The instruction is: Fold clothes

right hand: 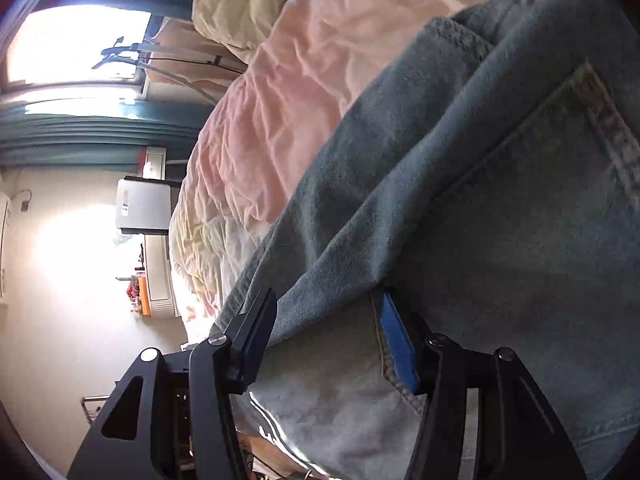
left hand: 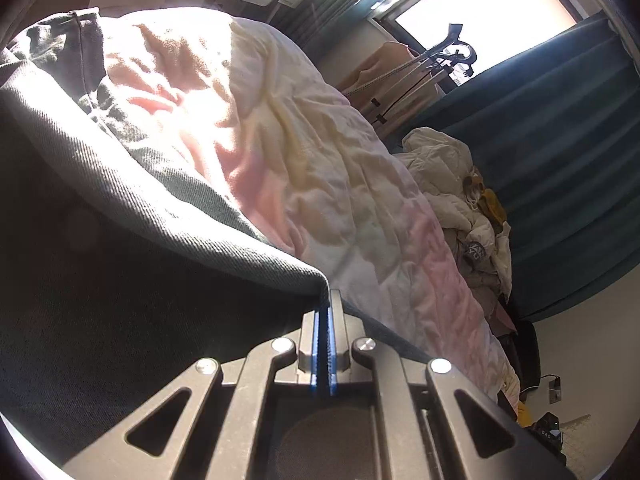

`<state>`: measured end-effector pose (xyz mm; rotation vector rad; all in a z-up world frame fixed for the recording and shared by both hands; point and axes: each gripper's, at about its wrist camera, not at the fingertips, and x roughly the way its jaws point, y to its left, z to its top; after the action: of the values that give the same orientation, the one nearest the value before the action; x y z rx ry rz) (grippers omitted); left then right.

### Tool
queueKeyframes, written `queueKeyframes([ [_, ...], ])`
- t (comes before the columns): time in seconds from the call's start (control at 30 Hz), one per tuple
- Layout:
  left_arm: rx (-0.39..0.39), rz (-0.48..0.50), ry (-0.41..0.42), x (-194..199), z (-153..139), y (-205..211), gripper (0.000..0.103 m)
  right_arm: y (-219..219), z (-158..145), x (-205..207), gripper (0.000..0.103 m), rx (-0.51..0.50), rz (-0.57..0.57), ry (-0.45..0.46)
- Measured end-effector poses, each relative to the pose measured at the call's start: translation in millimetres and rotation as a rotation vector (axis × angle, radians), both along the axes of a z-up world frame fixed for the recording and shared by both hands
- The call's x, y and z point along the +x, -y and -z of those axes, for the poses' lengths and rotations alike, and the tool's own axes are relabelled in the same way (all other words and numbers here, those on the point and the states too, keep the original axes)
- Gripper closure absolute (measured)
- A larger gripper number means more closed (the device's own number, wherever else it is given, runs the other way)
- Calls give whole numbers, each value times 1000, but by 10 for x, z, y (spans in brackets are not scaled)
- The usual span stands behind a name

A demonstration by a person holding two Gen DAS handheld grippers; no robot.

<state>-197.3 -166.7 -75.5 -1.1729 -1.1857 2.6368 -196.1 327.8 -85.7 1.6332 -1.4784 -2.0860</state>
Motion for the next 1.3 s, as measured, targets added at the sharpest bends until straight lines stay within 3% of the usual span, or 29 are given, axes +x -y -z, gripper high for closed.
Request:
queueKeyframes([
  [0.2, -35, 14, -27, 0, -32, -30, 100, 65, 67, -115, 50, 35, 62, -15],
  [0.3, -67, 24, -66, -50, -101, -66, 100, 97, 101, -173, 74, 52, 93, -23],
  [0.33, -74, 27, -69, -79, -120, -75, 100, 108, 112, -192, 91, 58, 104, -25],
  [0.4, -88, 34, -75, -136, -156, -92, 100, 129, 125, -227, 96, 71, 123, -35],
  [0.67, -140, 59, -77, -403, -176, -165, 100, 189, -102, -304, 99, 196, 117, -212],
  [0.93, -148, 78, 38, -618, 302, -187, 99, 201, 369, -486, 99, 237, 84, -184],
  [1.17, -138, 67, 29, -582, 266, -191, 97, 253, 432, -472, 99, 288, 49, -239],
  [1.3, -84, 52, 17, -456, 186, -103, 88, 238, 393, -431, 97, 264, 47, -250],
])
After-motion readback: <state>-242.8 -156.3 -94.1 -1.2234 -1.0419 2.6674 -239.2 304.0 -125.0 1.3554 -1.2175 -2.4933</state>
